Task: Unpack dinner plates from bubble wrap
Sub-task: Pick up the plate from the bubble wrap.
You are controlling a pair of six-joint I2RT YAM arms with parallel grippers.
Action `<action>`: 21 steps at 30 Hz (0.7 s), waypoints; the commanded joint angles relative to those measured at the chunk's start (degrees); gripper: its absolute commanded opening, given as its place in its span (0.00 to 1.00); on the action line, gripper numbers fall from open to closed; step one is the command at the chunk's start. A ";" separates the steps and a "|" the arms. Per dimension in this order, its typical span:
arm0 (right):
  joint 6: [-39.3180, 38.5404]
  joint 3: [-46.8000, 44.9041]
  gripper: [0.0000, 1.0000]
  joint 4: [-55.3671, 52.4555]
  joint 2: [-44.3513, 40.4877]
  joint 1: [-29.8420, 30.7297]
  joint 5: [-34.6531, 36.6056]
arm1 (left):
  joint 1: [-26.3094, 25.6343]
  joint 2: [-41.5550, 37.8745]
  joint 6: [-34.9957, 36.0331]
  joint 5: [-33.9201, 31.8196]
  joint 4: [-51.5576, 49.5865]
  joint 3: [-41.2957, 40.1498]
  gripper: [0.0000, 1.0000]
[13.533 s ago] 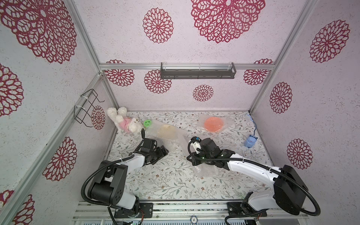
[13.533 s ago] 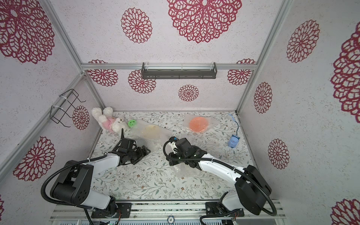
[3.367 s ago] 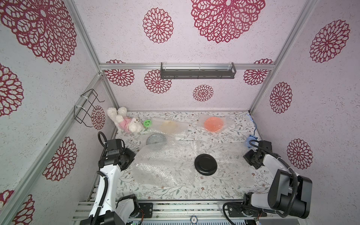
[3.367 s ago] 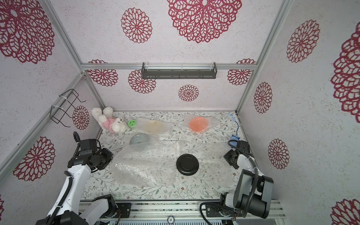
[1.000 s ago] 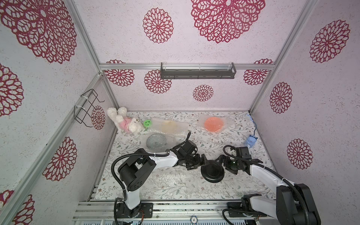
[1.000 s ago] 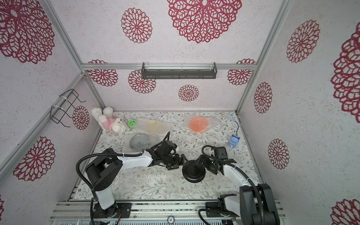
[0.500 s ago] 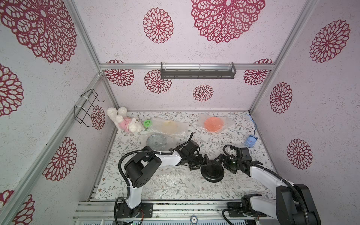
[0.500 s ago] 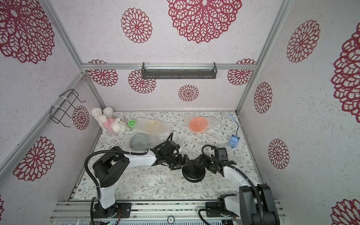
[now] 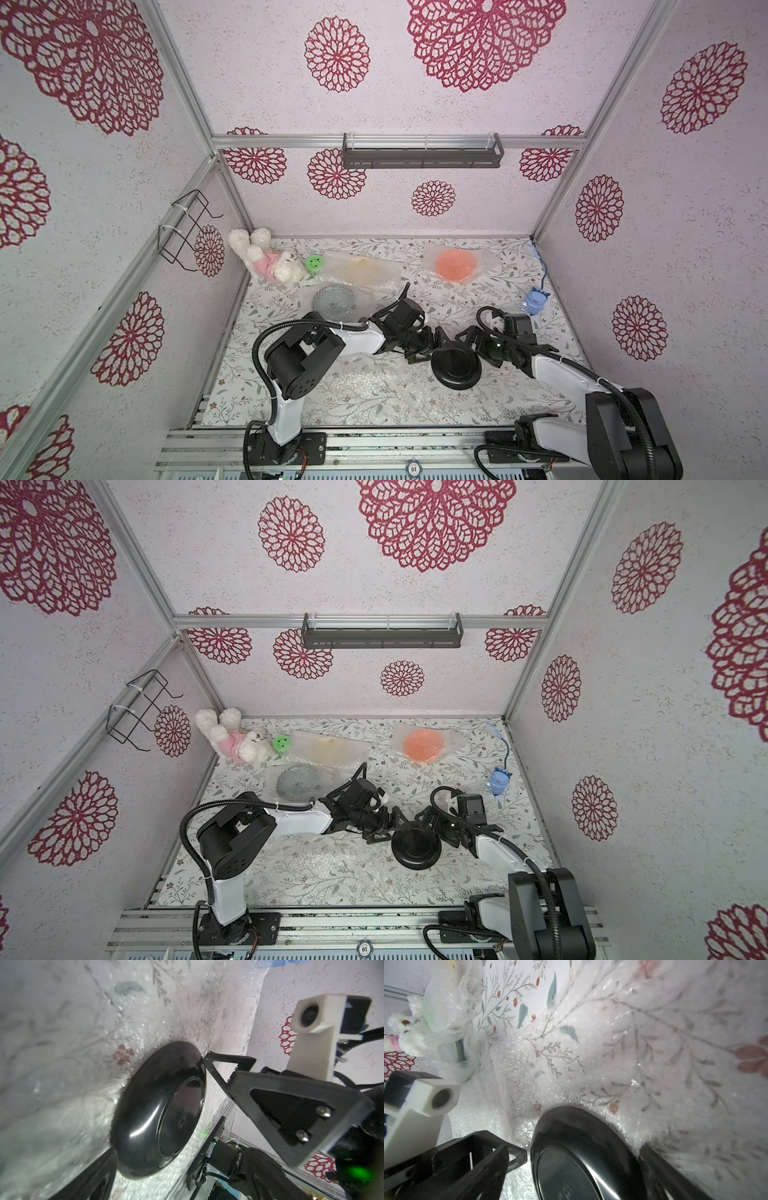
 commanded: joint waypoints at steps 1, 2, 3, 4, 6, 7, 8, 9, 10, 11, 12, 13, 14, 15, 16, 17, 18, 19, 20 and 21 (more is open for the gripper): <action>0.27 0.41 0.99 -9.36 -1.08 -0.30 6.50 | 1.34 -4.61 0.95 -1.08 -2.33 0.16 0.97; 0.05 1.05 0.99 -11.23 -2.32 -0.49 8.11 | 1.34 -5.40 1.49 -1.51 -3.33 -0.52 0.97; -0.29 1.63 0.99 -12.61 -3.57 -0.60 9.17 | 1.14 -6.27 1.33 -1.50 -3.01 -1.37 0.97; -0.73 2.18 0.99 -14.10 -4.81 -0.69 9.76 | 0.77 -7.14 1.12 -1.55 -3.16 -2.13 0.97; -1.37 2.84 0.99 -16.44 -6.91 -0.78 10.58 | -0.32 -8.42 1.21 -2.40 -4.47 -3.35 0.97; -1.50 2.76 0.99 -17.10 -7.64 -0.78 10.50 | -0.98 -8.67 0.86 -2.52 -4.44 -4.10 0.97; -1.16 2.50 0.99 -17.52 -8.15 -0.79 10.15 | -1.48 -8.77 0.20 -2.55 -4.15 -4.79 0.97; -0.57 2.09 0.99 -17.57 -8.45 -0.78 9.77 | -1.94 -8.79 -0.55 -2.47 -3.28 -5.42 0.97; 0.11 1.48 0.99 -16.97 -8.65 -0.80 8.67 | -2.42 -8.53 -1.23 -2.51 -2.13 -5.88 0.97; 0.60 0.72 0.99 -15.88 -8.79 -0.78 7.22 | -2.84 -7.99 -1.55 -2.69 -1.96 -5.84 0.97; 1.20 0.16 0.99 -15.07 -8.63 -0.78 6.19 | -3.08 -7.39 -1.70 -2.77 -2.05 -5.46 0.97; 1.57 -0.24 0.99 -14.36 -8.46 -0.76 5.46 | -3.34 -6.52 -1.90 -2.82 -1.66 -4.94 0.97; 1.91 -0.52 0.99 -13.89 -8.22 -0.78 4.79 | -3.73 -5.67 -2.30 -2.82 -1.15 -4.44 0.97; 2.03 -0.69 0.99 -13.63 -8.15 -0.77 4.39 | -3.99 -5.07 -2.64 -3.06 -0.77 -3.96 0.97; 2.04 -0.75 0.99 -13.44 -8.20 -0.71 4.08 | -4.34 -4.40 -3.08 -3.00 0.07 -3.59 0.97; 2.12 -0.82 0.99 -13.43 -8.25 -0.76 4.14 | -4.59 -3.70 -3.41 -2.93 0.56 -3.20 0.97; 2.11 -0.99 0.99 -13.43 -8.35 -0.73 4.26 | -4.71 -3.08 -3.59 -3.06 0.55 -2.78 0.97; 2.21 -1.15 0.99 -13.30 -8.44 -0.77 4.31 | -4.93 -2.56 -3.73 -3.60 0.02 -2.43 0.97; 2.22 -1.26 0.99 -13.02 -8.30 -0.78 4.11 | -4.90 -2.19 -4.05 -4.32 -0.31 -2.39 0.97; 2.15 -1.41 0.99 -12.84 -8.14 -0.82 3.97 | -4.99 -2.02 -4.34 -4.72 0.10 -2.63 0.97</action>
